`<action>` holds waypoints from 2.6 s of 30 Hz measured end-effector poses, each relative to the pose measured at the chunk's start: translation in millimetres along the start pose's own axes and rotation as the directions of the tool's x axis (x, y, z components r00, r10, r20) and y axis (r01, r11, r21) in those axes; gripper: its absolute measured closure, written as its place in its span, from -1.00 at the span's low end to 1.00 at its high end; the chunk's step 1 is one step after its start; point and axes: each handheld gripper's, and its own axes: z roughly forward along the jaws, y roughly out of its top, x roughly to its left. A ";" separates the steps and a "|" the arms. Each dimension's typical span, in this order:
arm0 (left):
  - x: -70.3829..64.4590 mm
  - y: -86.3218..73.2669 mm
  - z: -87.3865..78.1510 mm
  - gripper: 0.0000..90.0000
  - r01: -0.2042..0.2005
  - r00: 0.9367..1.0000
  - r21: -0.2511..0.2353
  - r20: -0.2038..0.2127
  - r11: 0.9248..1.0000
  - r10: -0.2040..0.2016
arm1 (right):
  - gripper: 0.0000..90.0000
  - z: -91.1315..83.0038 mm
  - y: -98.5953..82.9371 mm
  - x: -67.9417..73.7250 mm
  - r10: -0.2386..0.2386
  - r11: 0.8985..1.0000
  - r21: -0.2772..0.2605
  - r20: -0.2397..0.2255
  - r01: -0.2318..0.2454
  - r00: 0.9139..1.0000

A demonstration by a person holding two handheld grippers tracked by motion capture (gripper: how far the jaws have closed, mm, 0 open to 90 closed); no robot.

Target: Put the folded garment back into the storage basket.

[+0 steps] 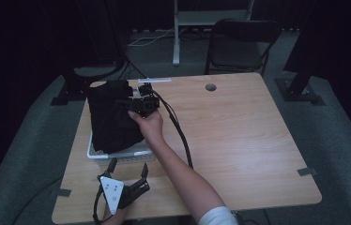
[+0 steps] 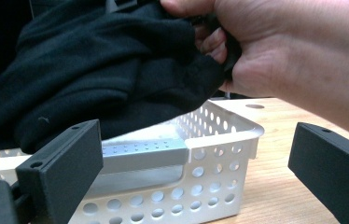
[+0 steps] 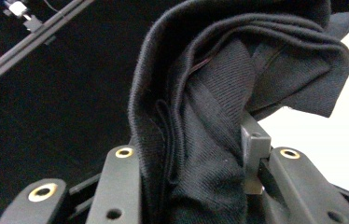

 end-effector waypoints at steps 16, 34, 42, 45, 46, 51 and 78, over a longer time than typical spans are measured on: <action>0.0 0.0 0.1 -0.90 0.000 1.000 0.001 0.000 1.000 0.000 | 0.39 10.8 -11.3 -16.3 0.039 0.998 0.037 0.069 -0.041 0.997; 0.1 0.0 0.0 -0.90 -0.001 1.000 -0.001 0.001 1.000 0.001 | 0.37 19.5 -13.0 -8.5 -0.054 0.987 0.156 0.186 0.025 0.981; 0.1 0.1 0.4 -0.90 -0.002 1.000 0.003 0.001 1.000 0.002 | 0.33 20.3 -12.5 -12.5 -0.085 0.972 0.232 0.210 0.035 0.974; 0.3 0.1 0.5 -0.90 -0.002 1.000 0.004 0.008 1.000 0.002 | 0.24 23.2 -12.2 -12.3 -0.092 0.965 0.262 0.208 0.036 0.974; 0.3 0.1 0.5 -0.90 -0.002 1.000 0.004 0.009 1.000 0.002 | 0.22 24.4 -12.2 -11.8 -0.098 0.962 0.272 0.208 0.038 0.973; 0.3 0.1 0.3 -0.90 -0.001 1.000 0.002 0.008 1.000 0.001 | 0.07 28.0 -12.1 -7.5 -0.137 0.956 0.285 0.235 0.066 0.962; 0.2 0.1 0.5 -0.90 -0.001 1.000 0.005 0.009 1.000 0.001 | -0.65 27.5 -17.9 2.0 -0.226 0.908 0.399 0.217 0.125 0.950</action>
